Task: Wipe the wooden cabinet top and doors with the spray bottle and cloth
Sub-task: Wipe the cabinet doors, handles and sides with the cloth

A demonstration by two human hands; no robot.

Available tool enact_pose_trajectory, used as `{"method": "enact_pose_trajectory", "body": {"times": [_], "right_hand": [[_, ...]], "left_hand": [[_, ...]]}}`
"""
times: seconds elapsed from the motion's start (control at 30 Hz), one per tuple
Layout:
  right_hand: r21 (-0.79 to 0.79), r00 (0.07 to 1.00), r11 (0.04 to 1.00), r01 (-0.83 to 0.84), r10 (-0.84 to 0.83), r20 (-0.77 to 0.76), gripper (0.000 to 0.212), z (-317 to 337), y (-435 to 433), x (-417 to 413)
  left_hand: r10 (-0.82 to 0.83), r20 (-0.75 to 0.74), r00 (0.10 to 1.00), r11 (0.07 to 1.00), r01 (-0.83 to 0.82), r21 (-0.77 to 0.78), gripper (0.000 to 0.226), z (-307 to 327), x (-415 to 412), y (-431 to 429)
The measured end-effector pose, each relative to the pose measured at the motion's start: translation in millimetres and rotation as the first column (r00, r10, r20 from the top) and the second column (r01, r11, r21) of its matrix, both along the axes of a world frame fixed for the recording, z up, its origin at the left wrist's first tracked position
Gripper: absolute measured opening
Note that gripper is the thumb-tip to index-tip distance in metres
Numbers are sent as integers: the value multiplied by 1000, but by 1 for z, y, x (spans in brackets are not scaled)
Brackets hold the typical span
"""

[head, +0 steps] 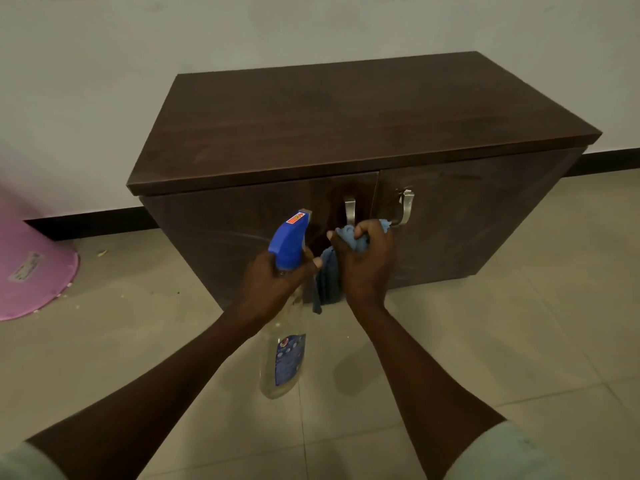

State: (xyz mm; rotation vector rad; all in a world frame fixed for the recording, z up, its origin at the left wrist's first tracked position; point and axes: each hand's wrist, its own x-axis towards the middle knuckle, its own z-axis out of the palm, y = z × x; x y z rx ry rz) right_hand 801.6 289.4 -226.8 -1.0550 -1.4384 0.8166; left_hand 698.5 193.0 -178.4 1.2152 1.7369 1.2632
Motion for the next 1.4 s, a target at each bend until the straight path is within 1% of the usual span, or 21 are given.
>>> {"method": "enact_pose_trajectory", "body": {"times": [0.07, 0.13, 0.2, 0.27, 0.37, 0.43, 0.47, 0.5, 0.57, 0.63, 0.67, 0.73, 0.8, 0.83, 0.93, 1.1, 1.17, 1.23, 1.33, 1.37, 1.4], "right_hand": [[44, 999, 998, 46, -45, -30, 31, 15, -1, 1], [81, 989, 988, 134, -129, -69, 39, 33, 4, 2], [110, 981, 975, 191, -185, -63, 46, 44, 10, -1], [151, 986, 976, 155, -162, 35, 53, 38, 8, -3], [232, 977, 972, 26, -74, 201, 57, 12, 4, -2], [269, 940, 963, 32, -120, 319, 59, -1, 5, 3], [270, 937, 962, 33, -124, 328, 60, -5, 5, 5], [232, 956, 973, 12, -79, 282, 59, -7, 4, 6], [146, 991, 989, -32, 13, 130, 51, -11, -1, 7], [93, 999, 995, -17, 13, 47, 37, -12, -3, 5], [65, 1000, 998, -9, 8, 10, 34, -9, -3, 3], [62, 998, 996, 58, -56, -27, 36, 3, 1, -2], [98, 992, 987, 130, -128, -22, 41, 15, 6, -5], [104, 991, 986, 133, -133, -8, 42, 17, 9, -6], [72, 997, 995, 63, -66, 44, 40, 5, 12, -8], [1, 999, 1000, 7, -7, 34, 37, -1, 10, -4], [-16, 998, 998, -55, 56, 42, 36, 6, 9, 3], [-60, 985, 987, -150, 155, 81, 35, 13, 11, 17], [-215, 920, 924, -315, 353, 171, 32, 14, 10, 50], [-278, 896, 893, -353, 408, 175, 33, 11, 7, 61], [-324, 888, 869, -373, 436, 147, 35, 9, 6, 74]], "left_hand": [[-5, -14, 1000, 1000, 5, -3, 16, -2, 0, -1], [3, -36, 999, 1000, -3, -11, 11, -3, 0, 0], [24, -42, 999, 1000, -24, -4, 12, -1, -1, 1], [31, -23, 999, 999, -31, 11, 17, 1, -1, 2], [24, -7, 1000, 999, -24, 23, 22, 4, 1, 6], [19, -5, 1000, 1000, -19, 15, 19, 2, 2, 8], [14, 6, 1000, 1000, -14, 15, 17, 1, 2, 8], [9, 18, 1000, 1000, -10, 14, 14, 0, 2, 8], [6, 25, 1000, 1000, -7, 9, 12, -2, 2, 9], [18, 14, 1000, 1000, -18, 4, 12, -2, 2, 9], [24, 5, 1000, 1000, -24, 4, 13, -2, 2, 8], [34, -2, 999, 999, -34, 3, 15, -1, 1, 7], [32, -17, 999, 999, -32, 5, 15, 0, -1, 5], [32, -22, 999, 999, -32, 4, 15, 0, -1, 4], [39, -12, 999, 999, -39, 15, 15, -2, -2, 1], [28, -40, 999, 1000, -28, 2, 12, -1, 3, 5], [33, -17, 999, 999, -32, 15, 13, 3, 6, 9], [13, 26, 1000, 999, -14, 33, 15, 8, 7, 12], [13, 95, 995, 999, -18, 48, 21, 12, 5, 16], [24, 108, 994, 998, -30, 49, 19, 11, 4, 17], [25, 115, 993, 998, -32, 59, 17, 11, 5, 19]]}}
